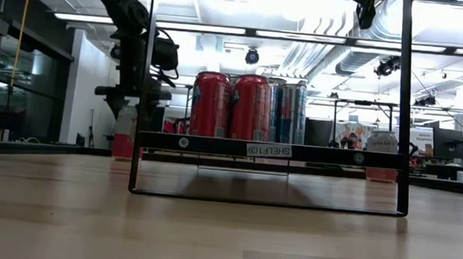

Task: Place canned beverage on shelf
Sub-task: Put the left pink-white soda can on the shelf

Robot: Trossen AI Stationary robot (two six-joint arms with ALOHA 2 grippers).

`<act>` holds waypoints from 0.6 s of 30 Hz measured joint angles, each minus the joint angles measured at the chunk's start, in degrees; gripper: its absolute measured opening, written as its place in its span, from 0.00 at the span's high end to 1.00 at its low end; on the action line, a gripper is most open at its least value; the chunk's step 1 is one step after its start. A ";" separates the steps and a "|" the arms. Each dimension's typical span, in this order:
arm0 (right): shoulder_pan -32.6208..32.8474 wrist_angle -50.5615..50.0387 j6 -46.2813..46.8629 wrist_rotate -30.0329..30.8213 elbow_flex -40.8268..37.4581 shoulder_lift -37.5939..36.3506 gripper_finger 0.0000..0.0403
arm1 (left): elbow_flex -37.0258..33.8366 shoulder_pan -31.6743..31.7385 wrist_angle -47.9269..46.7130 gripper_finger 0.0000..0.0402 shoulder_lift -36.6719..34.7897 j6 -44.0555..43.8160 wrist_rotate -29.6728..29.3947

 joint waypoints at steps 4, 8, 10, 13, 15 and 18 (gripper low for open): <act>0.00 -0.44 0.01 0.00 -0.01 0.02 1.00 | -0.17 -1.08 -0.81 0.40 -1.73 2.91 0.16; 0.00 -0.41 0.05 0.14 -0.01 0.02 1.00 | 0.55 -1.48 -2.34 0.40 -8.34 3.81 0.14; 0.00 -0.34 0.18 1.01 -0.01 0.02 1.00 | 1.92 -1.41 -3.61 0.40 -12.43 3.86 -0.34; 0.00 0.95 0.30 2.55 -0.01 0.27 1.00 | 5.37 -1.84 -3.53 0.40 -19.45 4.47 -0.83; 0.00 3.80 1.58 3.43 0.01 0.86 1.00 | 7.83 -2.87 -3.18 0.40 -23.63 6.10 -0.16; 0.00 10.52 2.07 3.79 0.01 3.10 1.00 | 12.09 -5.76 -2.79 0.40 -28.43 8.86 4.26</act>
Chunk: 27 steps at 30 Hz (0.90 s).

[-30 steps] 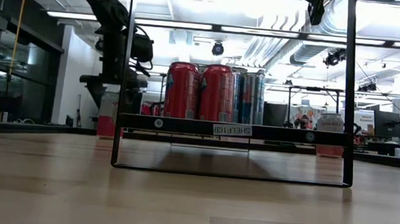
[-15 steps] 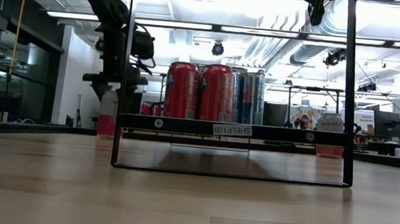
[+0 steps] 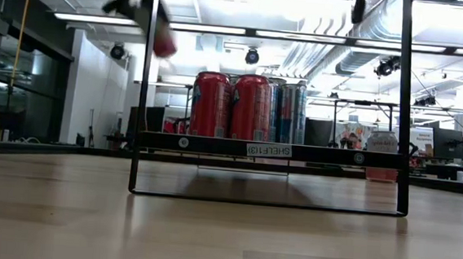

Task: Place canned beverage on shelf
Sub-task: Put the left pink-white soda can on the shelf

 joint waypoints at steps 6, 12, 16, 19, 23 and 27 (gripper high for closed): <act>-0.23 9.42 4.08 -4.68 1.35 7.17 1.00 | 6.81 -12.28 3.81 0.40 -3.59 3.29 4.43; -0.32 4.02 10.27 -12.61 11.40 15.50 0.86 | 7.80 -27.44 8.08 0.40 -1.08 14.84 3.61; -0.87 -7.22 14.77 -17.09 19.92 19.98 0.63 | 7.77 -33.07 8.96 0.40 1.60 21.12 -0.37; -1.11 -17.50 15.77 -18.60 25.54 22.62 0.43 | 7.76 -35.21 8.78 0.40 2.32 22.10 -4.04; -1.58 -28.58 14.31 -15.67 31.49 25.28 0.23 | 7.76 -36.48 9.02 0.40 1.57 22.08 -5.65; -2.11 -34.58 14.58 -12.43 34.65 27.67 0.14 | 7.76 -37.53 9.22 0.39 0.02 21.90 -5.93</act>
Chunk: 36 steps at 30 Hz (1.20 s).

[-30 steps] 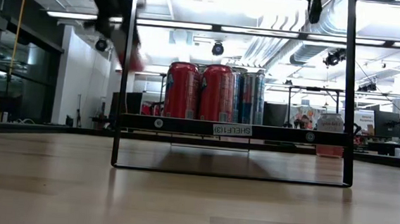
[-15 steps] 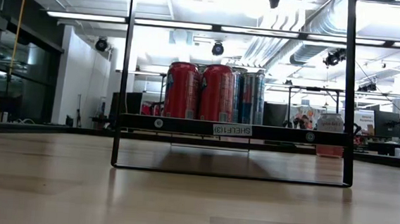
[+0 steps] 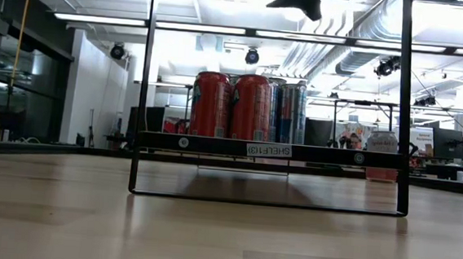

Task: Place canned beverage on shelf
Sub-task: Put the left pink-white soda can on the shelf

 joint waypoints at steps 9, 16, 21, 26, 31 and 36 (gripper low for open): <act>-0.20 14.26 8.94 -3.87 0.01 6.30 0.11 | 0.00 -2.13 2.48 0.39 -0.51 -0.92 0.00; -0.14 28.25 10.40 -9.15 -0.08 7.07 0.11 | 0.18 -2.47 4.56 0.39 -4.41 -0.96 -0.53; 0.03 32.54 13.44 -10.08 -0.01 6.57 0.11 | 0.11 -2.30 6.92 0.39 -8.37 0.22 -4.03; 0.28 43.08 19.04 -8.39 0.03 7.06 0.11 | 0.09 -2.30 7.67 0.39 -8.39 1.18 -5.04; 0.38 44.87 25.67 -5.08 0.05 7.13 0.11 | -0.10 -2.36 14.93 0.39 -5.58 5.00 -2.35; 0.37 46.25 29.11 -5.22 0.05 6.93 0.11 | 0.13 -2.34 20.19 0.39 -2.90 9.28 -1.13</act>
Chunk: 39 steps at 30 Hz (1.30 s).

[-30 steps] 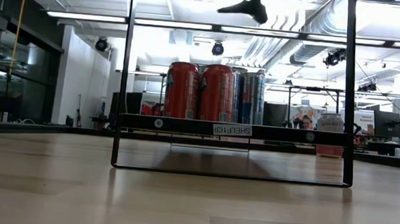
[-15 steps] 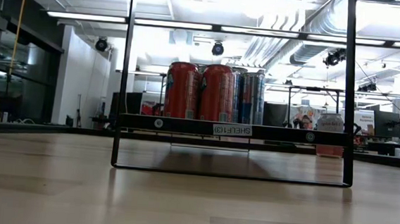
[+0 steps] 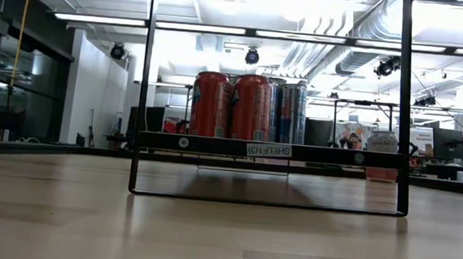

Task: Place canned beverage on shelf
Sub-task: Put the left pink-white soda can on the shelf

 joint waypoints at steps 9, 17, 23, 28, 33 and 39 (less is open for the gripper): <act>1.07 7.49 1.89 -1.40 -0.02 0.32 0.11 | 0.05 0.05 3.85 0.39 1.32 0.22 1.58; 1.03 7.02 1.85 -2.10 -0.11 0.46 0.11 | -0.11 -0.07 3.34 0.39 1.85 -0.17 -0.52; 0.12 3.29 -1.79 -5.28 -0.11 0.34 0.11 | -0.07 -0.02 0.73 0.39 1.90 -0.76 0.03; -3.58 -3.06 -6.06 -16.94 -0.11 -0.72 0.11 | -0.15 0.05 -5.40 0.39 -0.01 -5.16 -0.12; -6.29 -10.78 -15.18 -24.43 0.15 -2.70 0.11 | -0.14 0.15 -15.10 0.39 -1.04 -13.94 1.27; -5.86 -26.59 -34.92 -20.76 0.09 -3.37 0.11 | -0.20 0.09 -20.62 0.39 2.50 -22.25 7.93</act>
